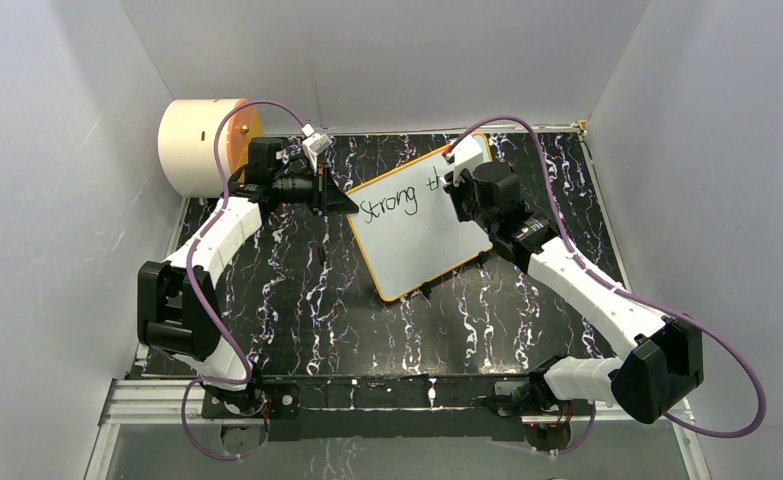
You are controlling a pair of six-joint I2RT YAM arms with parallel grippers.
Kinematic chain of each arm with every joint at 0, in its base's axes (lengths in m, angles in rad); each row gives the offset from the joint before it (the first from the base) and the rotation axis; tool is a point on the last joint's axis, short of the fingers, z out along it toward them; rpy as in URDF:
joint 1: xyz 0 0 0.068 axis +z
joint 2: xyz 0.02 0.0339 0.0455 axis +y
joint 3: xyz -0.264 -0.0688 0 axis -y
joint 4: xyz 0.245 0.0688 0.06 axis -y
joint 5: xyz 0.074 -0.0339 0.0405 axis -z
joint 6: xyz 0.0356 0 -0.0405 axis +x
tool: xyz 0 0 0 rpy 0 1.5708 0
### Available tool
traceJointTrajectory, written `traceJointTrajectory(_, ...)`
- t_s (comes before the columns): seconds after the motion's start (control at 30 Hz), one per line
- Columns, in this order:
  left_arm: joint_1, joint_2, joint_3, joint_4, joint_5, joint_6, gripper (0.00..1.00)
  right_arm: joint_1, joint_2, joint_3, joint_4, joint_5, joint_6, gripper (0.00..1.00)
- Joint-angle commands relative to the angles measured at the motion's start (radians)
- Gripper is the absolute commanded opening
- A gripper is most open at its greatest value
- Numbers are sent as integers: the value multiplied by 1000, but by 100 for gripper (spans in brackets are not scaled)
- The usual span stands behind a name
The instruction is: Write a sentence on the whiteboard
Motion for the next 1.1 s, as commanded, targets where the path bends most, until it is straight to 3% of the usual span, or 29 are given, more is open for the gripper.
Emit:
traceJointTrajectory(0.0, -4, -19, -10, -26, 27, 21, 0, -17, 4, 37, 73, 31, -7, 0)
traceJointTrajectory(0.67, -4, -16, -9, -26, 26, 21, 0, -27, -16, -3, -26, -15, 27, 0)
traceJointTrajectory(1.07, -4, -13, -11, -26, 25, 19, 0, -27, -74, -24, 11, 17, 8, 0)
